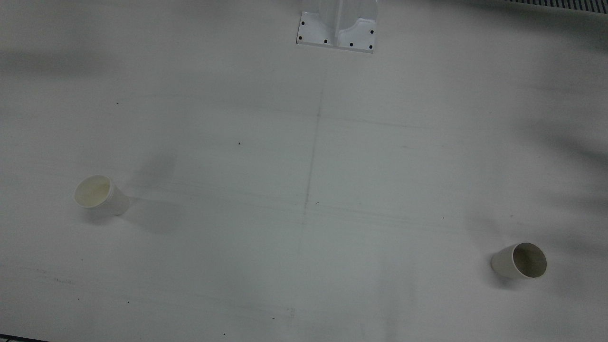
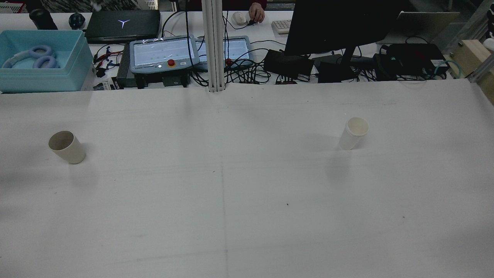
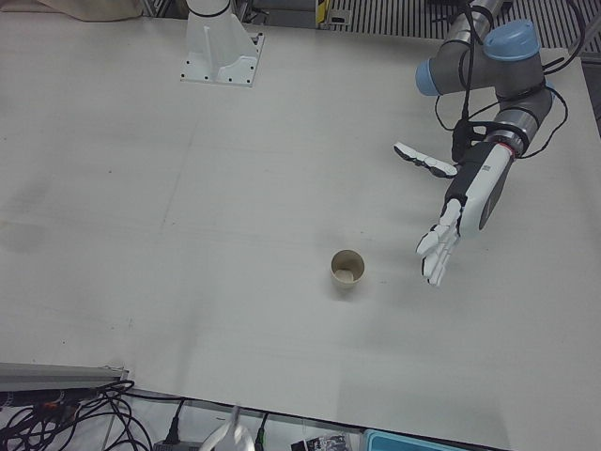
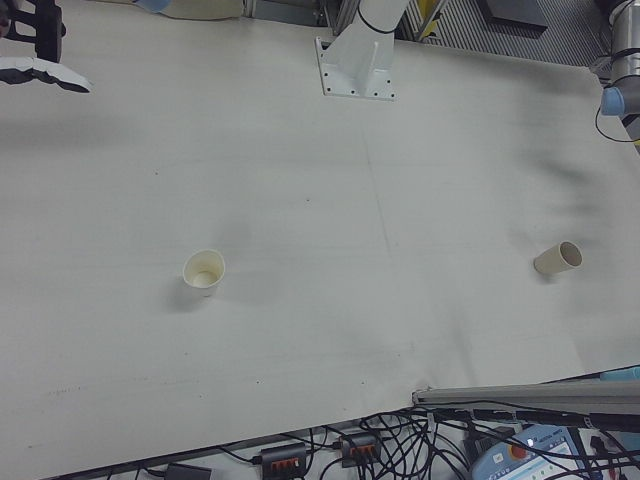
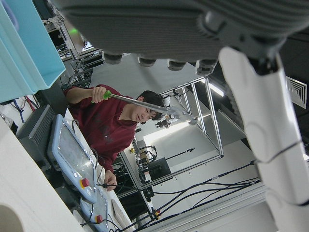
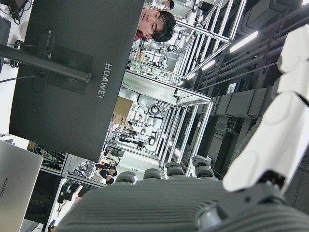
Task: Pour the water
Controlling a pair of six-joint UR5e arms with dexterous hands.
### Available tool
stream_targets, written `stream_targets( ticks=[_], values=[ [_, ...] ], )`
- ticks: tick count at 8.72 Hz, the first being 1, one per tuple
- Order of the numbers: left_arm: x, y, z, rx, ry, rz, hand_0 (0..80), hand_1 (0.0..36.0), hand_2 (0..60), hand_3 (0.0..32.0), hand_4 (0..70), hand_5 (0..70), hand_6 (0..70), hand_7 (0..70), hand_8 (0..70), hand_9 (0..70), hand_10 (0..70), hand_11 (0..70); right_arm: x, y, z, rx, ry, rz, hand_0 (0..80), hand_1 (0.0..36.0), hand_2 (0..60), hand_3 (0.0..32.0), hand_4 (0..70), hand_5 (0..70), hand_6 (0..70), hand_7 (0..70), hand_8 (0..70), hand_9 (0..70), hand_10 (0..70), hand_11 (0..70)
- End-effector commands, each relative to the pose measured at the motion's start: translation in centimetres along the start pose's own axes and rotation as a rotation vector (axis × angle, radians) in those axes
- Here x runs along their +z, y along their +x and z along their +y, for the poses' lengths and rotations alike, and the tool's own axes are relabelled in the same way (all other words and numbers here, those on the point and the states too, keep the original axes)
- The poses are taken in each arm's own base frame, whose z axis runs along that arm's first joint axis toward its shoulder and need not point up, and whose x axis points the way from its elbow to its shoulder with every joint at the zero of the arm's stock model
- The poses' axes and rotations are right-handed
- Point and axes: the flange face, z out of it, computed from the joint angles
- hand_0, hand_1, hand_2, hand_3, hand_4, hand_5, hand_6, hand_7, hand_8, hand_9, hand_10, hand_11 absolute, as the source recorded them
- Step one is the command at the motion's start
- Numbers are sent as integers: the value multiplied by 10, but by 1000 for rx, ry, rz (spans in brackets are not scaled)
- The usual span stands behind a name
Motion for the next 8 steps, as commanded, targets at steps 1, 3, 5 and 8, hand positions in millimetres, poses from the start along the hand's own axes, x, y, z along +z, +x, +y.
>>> stream_targets(
  ticks=[1,3,5,8],
  values=[
    [12,-27,-2,18,13,-51,493,136,0,90,0,105,0,1,0,0,0,0,-1,1,-5,-6,9,3,430,119,158,14,41,102,27,49,4,9,0,0],
    [20,-33,-4,13,36,-69,490,136,0,80,0,153,0,21,0,0,0,0,0,3,-10,-9,20,7,430,119,160,6,44,101,28,51,5,13,0,0],
    [1,-50,-46,19,82,-76,502,157,0,74,0,193,0,30,0,0,0,0,1,5,-15,-14,28,11,427,118,158,0,42,99,27,45,6,13,0,0],
    [-15,-89,-95,-2,119,-22,502,159,0,90,0,179,0,21,0,0,0,0,0,6,-16,-21,30,20,429,119,164,0,50,99,30,51,4,12,0,0]
  ],
)
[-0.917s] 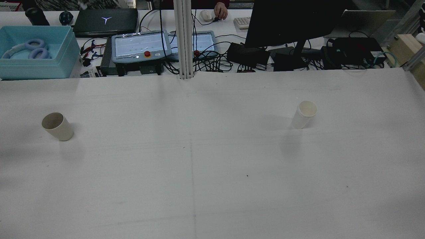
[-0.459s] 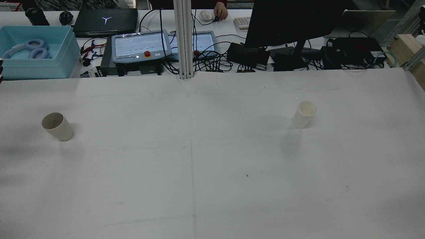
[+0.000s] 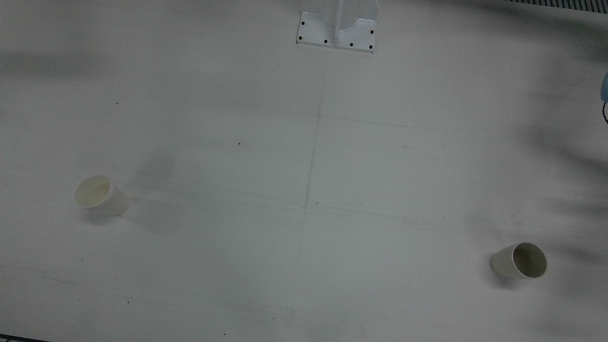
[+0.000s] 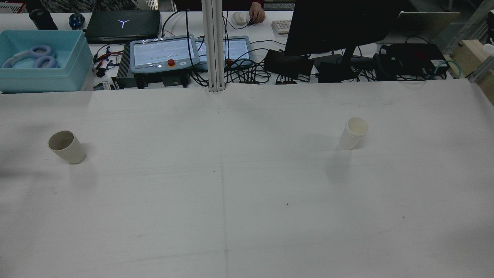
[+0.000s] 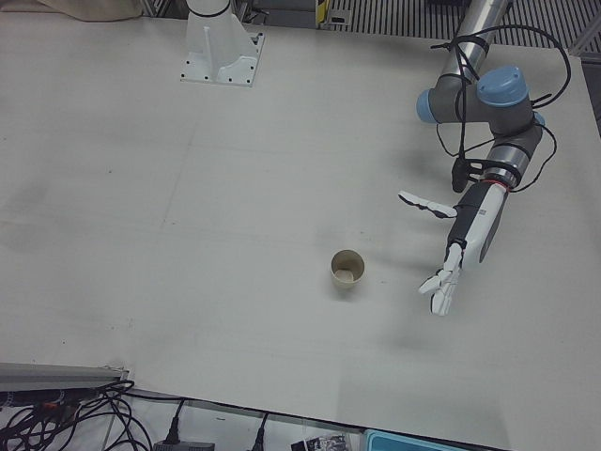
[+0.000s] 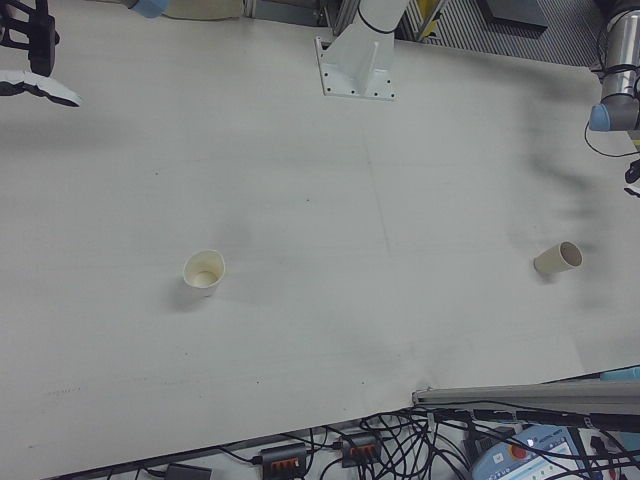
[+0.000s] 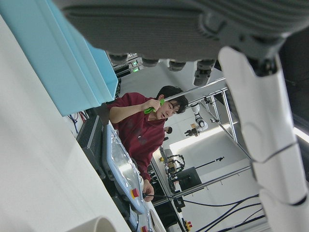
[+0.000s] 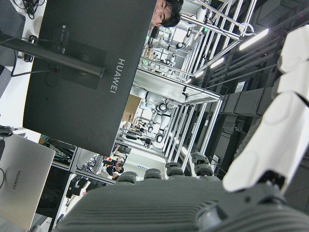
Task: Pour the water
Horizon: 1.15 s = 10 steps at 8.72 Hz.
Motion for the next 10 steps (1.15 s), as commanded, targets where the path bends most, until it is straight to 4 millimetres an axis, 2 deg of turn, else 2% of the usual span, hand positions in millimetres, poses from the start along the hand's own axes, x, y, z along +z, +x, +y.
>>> stream_targets(
  ticks=[1,2,3,4,5,7,9,10],
  values=[
    [-5,-68,-27,-35,-6,-13,498,157,0,106,0,168,0,19,0,0,0,0,2,5,-8,-12,15,13,430,119,166,0,53,101,32,54,4,12,0,0],
    [-4,-75,-25,-48,-7,13,508,168,0,88,0,217,0,35,0,0,0,0,2,6,-8,-14,16,15,430,120,168,0,53,100,33,55,4,11,0,0],
    [11,-83,-15,-54,-24,11,515,175,0,76,0,231,0,44,0,0,0,1,1,5,-9,-14,18,13,431,120,168,2,55,101,34,58,4,12,0,0],
    [25,-102,-12,-59,-30,-13,513,175,0,74,0,221,0,43,0,0,0,2,0,4,-10,-15,20,12,430,121,168,0,54,101,33,56,4,12,0,0],
    [37,-117,-16,-59,-20,-32,520,184,0,66,0,226,0,45,0,0,0,6,0,3,-11,-15,22,11,430,120,167,0,55,101,33,57,3,10,0,0],
    [48,-127,-18,-59,-16,-41,521,187,0,50,0,237,0,41,0,0,0,7,-2,2,-13,-18,26,11,430,119,167,0,56,102,34,58,4,11,0,0],
    [61,-135,-10,-60,-26,-50,522,188,0,48,0,253,0,50,0,0,0,9,-1,4,-13,-20,27,14,431,119,166,2,58,103,36,62,4,12,0,0],
    [60,-160,1,-74,-42,-88,524,190,0,50,0,254,0,51,0,0,0,9,-1,4,-13,-20,25,14,430,120,168,4,58,103,36,62,3,11,0,0]
  ],
)
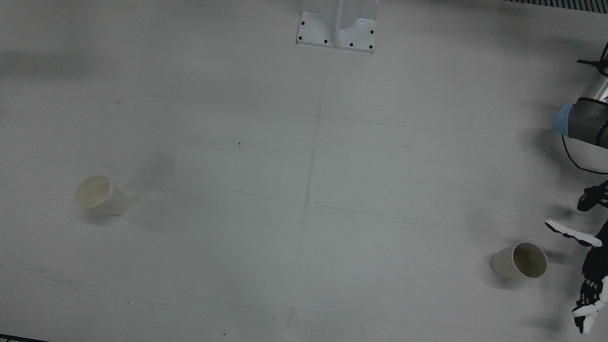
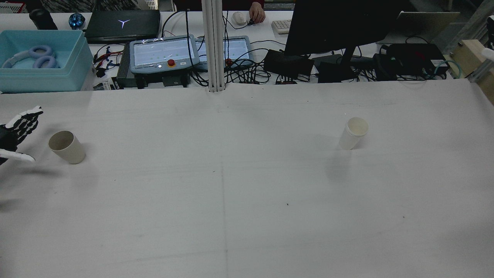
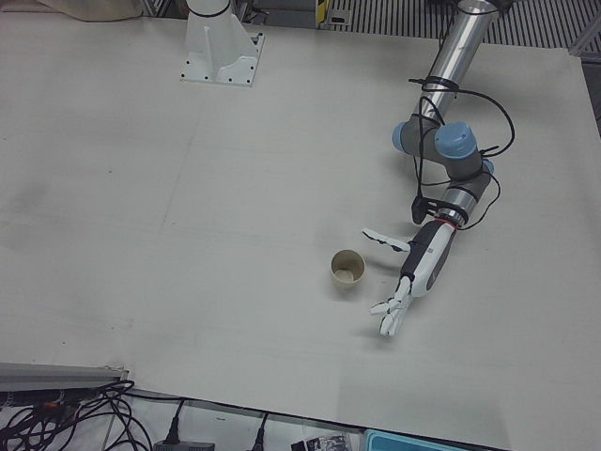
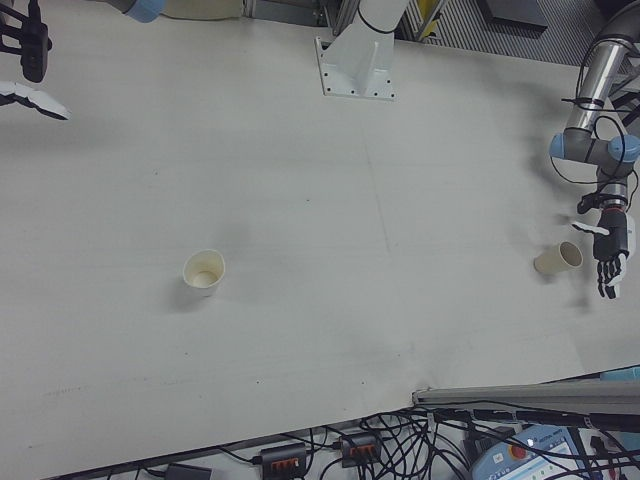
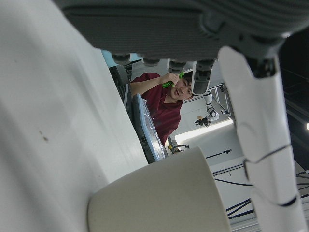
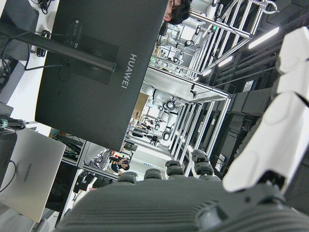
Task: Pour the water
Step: 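Reach the left hand to the nearby cream paper cup and wrap fingers around it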
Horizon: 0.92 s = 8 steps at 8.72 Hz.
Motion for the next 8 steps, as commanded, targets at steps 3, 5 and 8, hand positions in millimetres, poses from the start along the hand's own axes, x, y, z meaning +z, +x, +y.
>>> stream_targets(
  ticks=[3,5,8],
  values=[
    [11,-39,21,-22,-37,-53,549,212,0,74,0,232,0,45,0,0,0,10,2,2,-6,-5,11,4,427,119,168,2,51,101,32,55,4,12,0,0],
    [22,-40,28,-23,-36,-54,571,232,0,54,0,255,0,54,0,0,0,20,2,3,-5,-5,11,5,427,118,167,2,53,101,33,56,4,13,0,0],
    [44,-41,42,-19,-40,-52,631,279,0,40,0,260,0,56,0,0,0,33,1,3,-7,-6,14,5,422,115,166,0,51,101,31,52,3,12,0,0]
  ],
)
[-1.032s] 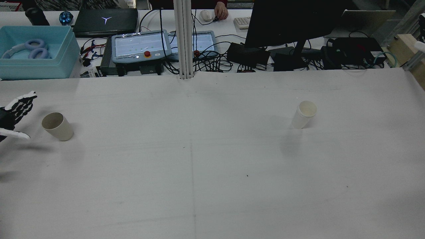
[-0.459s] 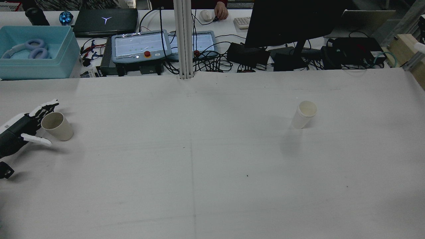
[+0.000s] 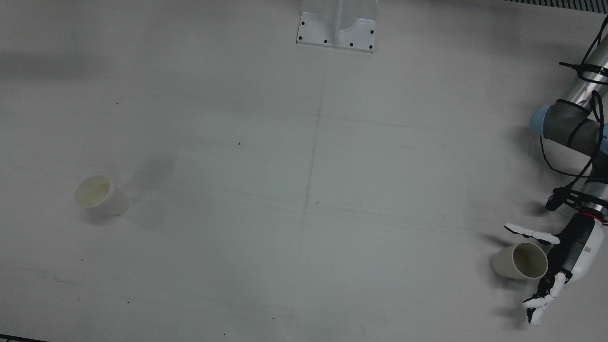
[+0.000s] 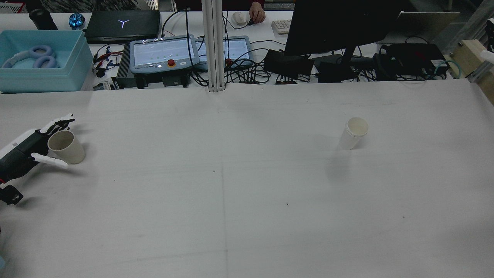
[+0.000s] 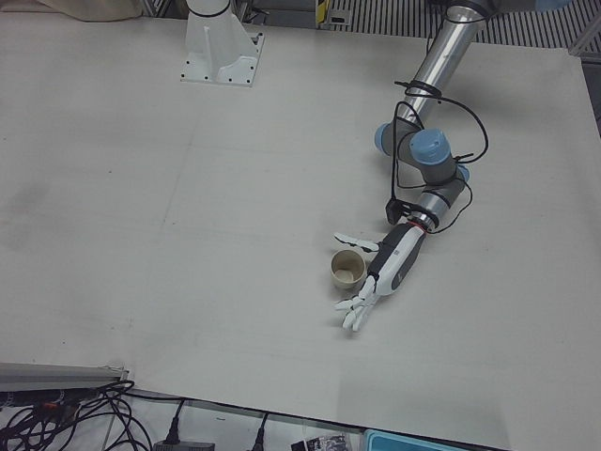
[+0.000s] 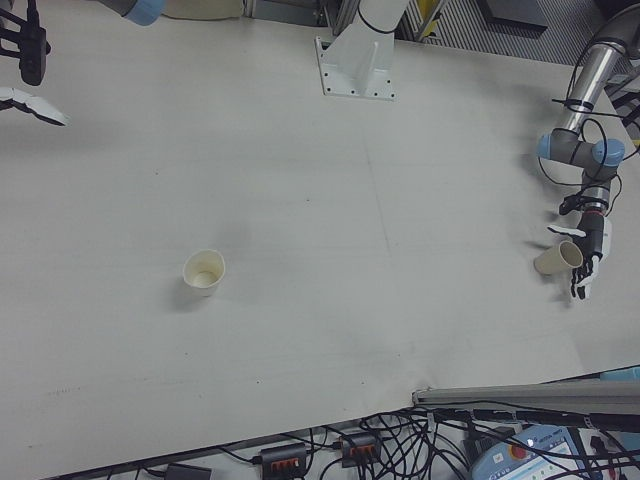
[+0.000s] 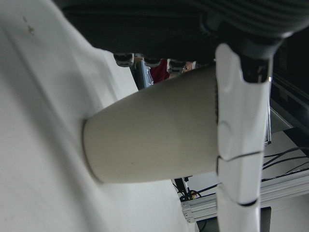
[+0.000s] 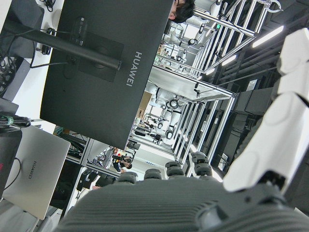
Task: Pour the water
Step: 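Reach the left hand to the nearby cream paper cup and wrap fingers around it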
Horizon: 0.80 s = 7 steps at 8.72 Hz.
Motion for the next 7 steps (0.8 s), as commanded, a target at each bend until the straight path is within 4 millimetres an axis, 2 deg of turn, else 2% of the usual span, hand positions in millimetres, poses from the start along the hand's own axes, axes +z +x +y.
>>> stream_targets(
  ticks=[1,3,4,7],
  values=[
    [15,-1,9,5,1,-1,628,280,5,40,0,255,0,53,0,0,3,37,0,0,-2,-1,3,0,423,115,164,0,51,101,32,55,4,13,0,0],
    [15,-2,9,8,9,-8,614,273,24,2,0,319,0,53,0,0,4,37,1,2,-4,-3,9,2,420,113,162,2,49,100,32,55,4,13,0,0],
    [13,-2,7,11,14,-10,594,260,26,0,0,330,0,48,0,0,3,34,0,1,-5,-3,11,1,419,113,162,6,49,101,32,55,5,14,0,0],
    [13,-2,7,10,17,-12,609,274,52,0,0,326,0,65,0,0,11,46,-1,1,-7,-3,15,3,415,110,158,0,46,100,31,53,4,11,0,0]
  ],
)
